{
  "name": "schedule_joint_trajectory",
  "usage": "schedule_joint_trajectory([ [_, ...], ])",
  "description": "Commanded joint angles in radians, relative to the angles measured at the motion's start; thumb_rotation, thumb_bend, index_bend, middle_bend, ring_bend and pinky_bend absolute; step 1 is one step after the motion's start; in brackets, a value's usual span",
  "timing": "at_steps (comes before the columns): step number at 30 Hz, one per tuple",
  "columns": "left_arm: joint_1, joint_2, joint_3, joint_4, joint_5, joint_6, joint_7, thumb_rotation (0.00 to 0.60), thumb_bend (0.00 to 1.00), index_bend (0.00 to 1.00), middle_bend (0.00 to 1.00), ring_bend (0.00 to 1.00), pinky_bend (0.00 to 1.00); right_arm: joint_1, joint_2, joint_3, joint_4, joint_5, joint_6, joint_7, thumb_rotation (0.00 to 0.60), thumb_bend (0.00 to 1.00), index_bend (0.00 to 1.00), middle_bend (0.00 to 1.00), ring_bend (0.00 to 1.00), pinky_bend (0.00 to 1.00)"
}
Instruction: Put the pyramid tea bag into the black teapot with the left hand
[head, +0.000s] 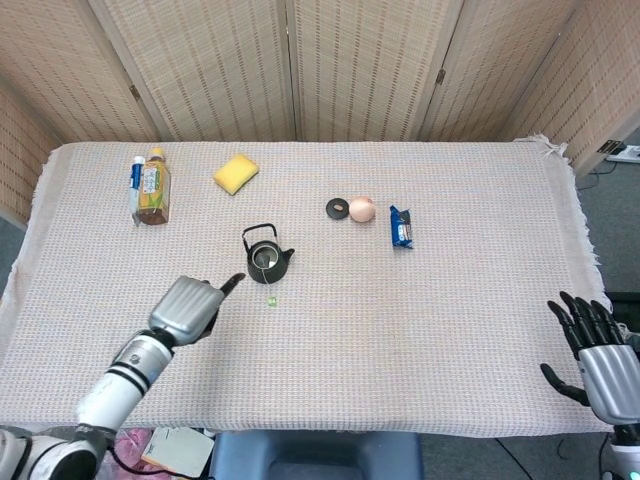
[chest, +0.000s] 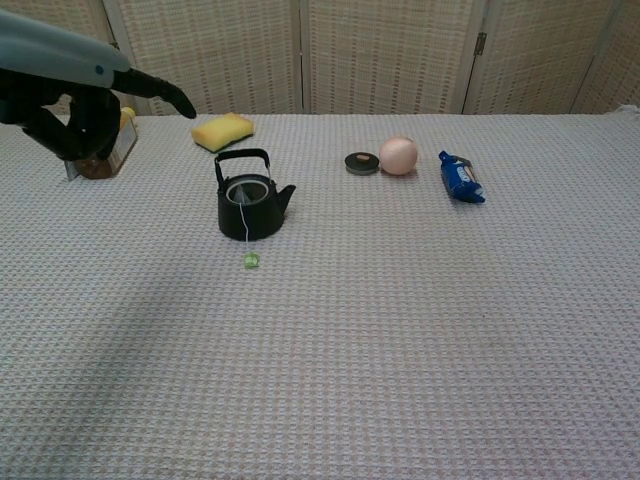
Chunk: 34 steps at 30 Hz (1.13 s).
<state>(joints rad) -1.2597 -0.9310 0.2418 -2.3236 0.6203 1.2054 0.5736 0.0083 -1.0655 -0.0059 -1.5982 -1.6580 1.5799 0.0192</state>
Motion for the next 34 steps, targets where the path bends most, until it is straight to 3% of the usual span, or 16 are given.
schedule_joint_trajectory([
  [1,0.415,0.042,0.169,0.078,0.491,0.288,-0.158,0.600,0.49,0.00,0.28,0.21,0.37,0.003,-0.003,-0.002,-0.001,-0.002,-0.006,-0.013,0.600,0.20,0.00,0.00,0.00,0.00],
  [4,0.613,-0.038,0.198,0.239,0.652,0.446,-0.209,0.600,0.46,0.00,0.20,0.12,0.30,0.003,-0.010,0.001,-0.005,0.004,-0.009,-0.031,0.600,0.20,0.00,0.00,0.00,0.00],
  [7,0.759,-0.143,0.170,0.396,0.687,0.544,-0.229,0.600,0.41,0.00,0.13,0.06,0.24,0.013,-0.019,0.004,-0.014,0.018,-0.034,-0.059,0.600,0.20,0.00,0.00,0.00,0.00],
  [10,0.866,-0.227,0.133,0.531,0.711,0.605,-0.273,0.600,0.34,0.00,0.07,0.01,0.20,0.023,-0.030,0.004,-0.025,0.026,-0.059,-0.093,0.600,0.20,0.00,0.00,0.00,0.00],
  [16,1.029,-0.302,0.109,0.718,0.776,0.676,-0.406,0.600,0.29,0.00,0.02,0.00,0.20,0.028,-0.048,0.006,-0.033,0.041,-0.077,-0.147,0.600,0.20,0.00,0.00,0.00,0.00],
  [21,1.084,-0.295,0.096,0.759,0.880,0.720,-0.443,0.600,0.27,0.00,0.00,0.00,0.20,0.025,-0.052,0.007,-0.036,0.036,-0.065,-0.162,0.600,0.20,0.00,0.00,0.00,0.00],
  [29,1.092,-0.260,0.029,0.754,0.864,0.596,-0.517,0.600,0.15,0.00,0.00,0.00,0.19,0.018,-0.048,0.001,-0.031,0.016,-0.044,-0.155,0.600,0.20,0.00,0.00,0.00,0.00],
  [34,1.103,-0.246,0.000,0.756,0.868,0.543,-0.512,0.600,0.14,0.00,0.00,0.00,0.18,0.014,-0.050,0.001,-0.028,0.014,-0.035,-0.158,0.600,0.20,0.00,0.00,0.00,0.00],
])
